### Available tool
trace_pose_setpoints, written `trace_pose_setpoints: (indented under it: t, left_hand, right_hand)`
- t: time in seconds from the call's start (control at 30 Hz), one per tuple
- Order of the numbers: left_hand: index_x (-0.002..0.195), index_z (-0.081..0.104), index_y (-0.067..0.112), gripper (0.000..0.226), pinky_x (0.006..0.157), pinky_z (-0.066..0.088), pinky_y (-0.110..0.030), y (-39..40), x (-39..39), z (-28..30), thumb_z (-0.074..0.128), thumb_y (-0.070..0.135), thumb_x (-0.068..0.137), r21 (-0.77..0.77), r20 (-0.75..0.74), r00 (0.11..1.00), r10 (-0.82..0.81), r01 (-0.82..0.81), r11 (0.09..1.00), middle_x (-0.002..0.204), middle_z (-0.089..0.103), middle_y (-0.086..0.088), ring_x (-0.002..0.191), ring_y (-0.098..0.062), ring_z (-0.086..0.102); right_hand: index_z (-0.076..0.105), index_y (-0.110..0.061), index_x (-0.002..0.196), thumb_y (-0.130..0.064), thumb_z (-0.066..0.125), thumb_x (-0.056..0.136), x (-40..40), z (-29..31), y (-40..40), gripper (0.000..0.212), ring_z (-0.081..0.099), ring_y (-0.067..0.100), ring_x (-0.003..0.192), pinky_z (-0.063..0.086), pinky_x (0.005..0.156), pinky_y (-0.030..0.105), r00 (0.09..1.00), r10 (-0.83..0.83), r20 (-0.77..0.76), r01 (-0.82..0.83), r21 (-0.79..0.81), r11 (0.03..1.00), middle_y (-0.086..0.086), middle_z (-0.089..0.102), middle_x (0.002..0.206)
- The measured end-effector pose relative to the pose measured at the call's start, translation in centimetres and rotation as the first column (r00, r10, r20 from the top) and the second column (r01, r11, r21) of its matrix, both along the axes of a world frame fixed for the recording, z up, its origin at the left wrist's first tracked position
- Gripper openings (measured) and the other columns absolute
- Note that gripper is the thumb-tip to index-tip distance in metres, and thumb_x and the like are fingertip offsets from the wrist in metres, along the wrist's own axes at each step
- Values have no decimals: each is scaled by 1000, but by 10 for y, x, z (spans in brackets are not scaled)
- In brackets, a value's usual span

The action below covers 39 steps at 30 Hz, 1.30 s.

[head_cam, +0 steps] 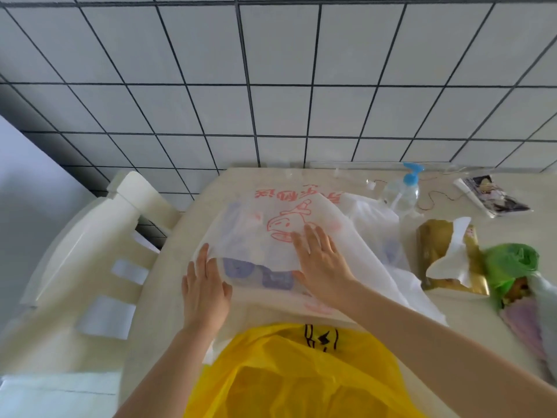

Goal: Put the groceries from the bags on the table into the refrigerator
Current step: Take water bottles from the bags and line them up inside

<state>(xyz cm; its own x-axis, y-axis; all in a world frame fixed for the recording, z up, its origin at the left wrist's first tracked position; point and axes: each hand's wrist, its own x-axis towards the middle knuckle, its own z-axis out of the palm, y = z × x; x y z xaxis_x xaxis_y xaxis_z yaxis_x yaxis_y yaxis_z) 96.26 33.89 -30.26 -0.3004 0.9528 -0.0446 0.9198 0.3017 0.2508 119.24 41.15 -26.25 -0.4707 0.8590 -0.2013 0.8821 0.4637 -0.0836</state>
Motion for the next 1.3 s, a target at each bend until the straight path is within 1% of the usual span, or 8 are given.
trace_pose_setpoints:
  t: [0.2, 0.37, 0.47, 0.63, 0.77, 1.07, 1.17, 1.3]
  left_hand:
    - [138, 43, 27, 52, 55, 48, -33, 26, -30, 13, 49, 4, 92, 111, 122, 992, 43, -57, 992, 156, 9, -1, 74, -23, 62]
    - [146, 35, 32, 75, 73, 51, -36, 41, -58, 7, 47, -10, 86, 123, 205, 971, -123, 99, 987, 146, 29, 6, 88, -20, 58]
    - [130, 58, 16, 50, 81, 50, -38, 63, -74, 4, 48, -8, 87, 154, 210, 973, -96, 64, 986, 141, 39, -4, 98, -30, 61]
    - [129, 53, 19, 35, 81, 48, -38, 105, -85, 11, 51, 29, 96, 62, 218, 975, -38, 25, 998, 139, 31, 1, 99, -31, 60]
    - [136, 36, 15, 61, 74, 51, -38, 133, -87, 8, 65, 32, 85, -72, 81, 986, -147, 153, 986, 142, 17, 2, 105, -29, 58]
    - [148, 24, 28, 73, 82, 51, -44, 172, -76, -11, 58, 16, 85, -97, -6, 954, -299, 297, 950, 150, 10, -4, 110, -35, 52]
    - [149, 25, 28, 61, 84, 50, -46, 178, -76, -16, 52, 25, 93, -63, -42, 960, -278, 275, 959, 151, 15, -7, 111, -38, 51]
    - [130, 56, 26, 36, 94, 44, -46, 172, -84, -35, 39, 34, 100, -140, -27, 984, -179, 173, 975, 153, 18, -4, 124, -36, 38]
  right_hand:
    - [65, -3, 108, 5, 67, 68, 5, -2, 41, 41, 61, 42, 94, 50, 82, 48, 974, -64, -219, 85, 90, 992, 17, 64, 105]
    - [41, -13, 136, 7, 52, 79, 12, 13, 73, 61, 56, 36, 103, 51, 76, 45, 969, 20, -248, -6, 58, 998, 11, 55, 124]
    - [22, -28, 144, 1, 64, 81, 10, 17, 93, 80, 59, 33, 98, 54, 71, 45, 947, 129, -294, -120, 49, 992, 9, 50, 126]
    - [50, -30, 129, 7, 67, 68, 9, 18, 97, 73, 57, 25, 78, 54, 53, 31, 812, 579, -72, -527, 336, 781, 11, 44, 112]
    - [60, -17, 108, 2, 46, 83, 12, 7, 118, 34, 58, 26, 85, 56, 54, 36, 733, 680, 15, -635, 373, 676, 9, 47, 115]
    - [61, -3, 124, 18, 74, 56, 23, -6, 191, 72, 62, 35, 107, 56, 77, 44, 969, 245, 36, -240, 373, 896, 12, 63, 122]
    - [49, -16, 138, -11, 57, 88, 14, -11, 202, 52, 32, 28, 140, 32, 109, 45, 983, 163, 84, -180, 269, 946, -2, 48, 145]
    - [38, -25, 146, -38, 27, 102, 8, -21, 203, 47, 10, 21, 148, 9, 120, 40, 969, 156, 192, -165, 33, 986, -12, 30, 155]
